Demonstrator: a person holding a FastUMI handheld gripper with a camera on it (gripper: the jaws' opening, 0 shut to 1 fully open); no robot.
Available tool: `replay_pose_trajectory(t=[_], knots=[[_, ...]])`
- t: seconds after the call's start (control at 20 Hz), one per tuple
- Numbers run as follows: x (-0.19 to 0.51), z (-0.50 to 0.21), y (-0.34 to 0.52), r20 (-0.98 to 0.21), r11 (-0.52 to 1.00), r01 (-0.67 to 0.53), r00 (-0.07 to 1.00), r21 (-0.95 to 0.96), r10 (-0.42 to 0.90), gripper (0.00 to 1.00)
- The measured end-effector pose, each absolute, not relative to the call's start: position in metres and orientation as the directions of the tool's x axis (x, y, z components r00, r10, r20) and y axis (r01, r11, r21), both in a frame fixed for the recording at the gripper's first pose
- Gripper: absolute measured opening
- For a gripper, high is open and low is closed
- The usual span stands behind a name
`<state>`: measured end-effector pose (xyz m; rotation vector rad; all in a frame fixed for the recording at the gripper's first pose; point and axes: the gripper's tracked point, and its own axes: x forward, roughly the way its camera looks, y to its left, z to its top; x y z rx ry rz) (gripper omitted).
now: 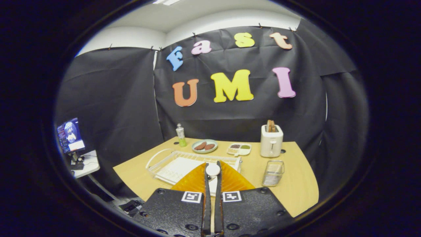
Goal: Take the plate from the dish rack, then take the spoon from the basket and place it into the plate.
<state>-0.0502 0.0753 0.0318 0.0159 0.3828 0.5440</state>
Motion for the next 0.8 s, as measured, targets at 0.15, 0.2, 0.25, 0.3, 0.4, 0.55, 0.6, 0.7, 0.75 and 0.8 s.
replay_pose_trajectory(t=[0.15, 0.2, 0.25, 0.3, 0.4, 0.55, 0.6, 0.7, 0.75, 0.8], knots=[[-0.070, 0.004, 0.110, -0.403, 0.791, -0.593, 0.694, 0.151, 0.597, 0.10], [-0.073, -0.006, 0.118, -0.425, 0.777, -0.611, 0.668, 0.155, 0.610, 0.10], [-0.076, -0.016, 0.127, -0.447, 0.761, -0.630, 0.642, 0.155, 0.623, 0.10], [-0.078, -0.024, 0.133, -0.466, 0.749, -0.644, 0.620, 0.157, 0.631, 0.10], [-0.080, -0.040, 0.143, -0.504, 0.729, -0.666, 0.580, 0.159, 0.640, 0.10], [-0.084, -0.067, 0.155, -0.555, 0.706, -0.689, 0.527, 0.164, 0.643, 0.10], [-0.083, -0.076, 0.157, -0.571, 0.704, -0.690, 0.514, 0.168, 0.640, 0.10], [-0.081, -0.089, 0.163, -0.583, 0.699, -0.686, 0.489, 0.202, 0.649, 0.10], [-0.080, -0.093, 0.166, -0.586, 0.695, -0.685, 0.477, 0.218, 0.655, 0.10], [-0.078, -0.097, 0.167, -0.592, 0.694, -0.683, 0.468, 0.229, 0.656, 0.09]])
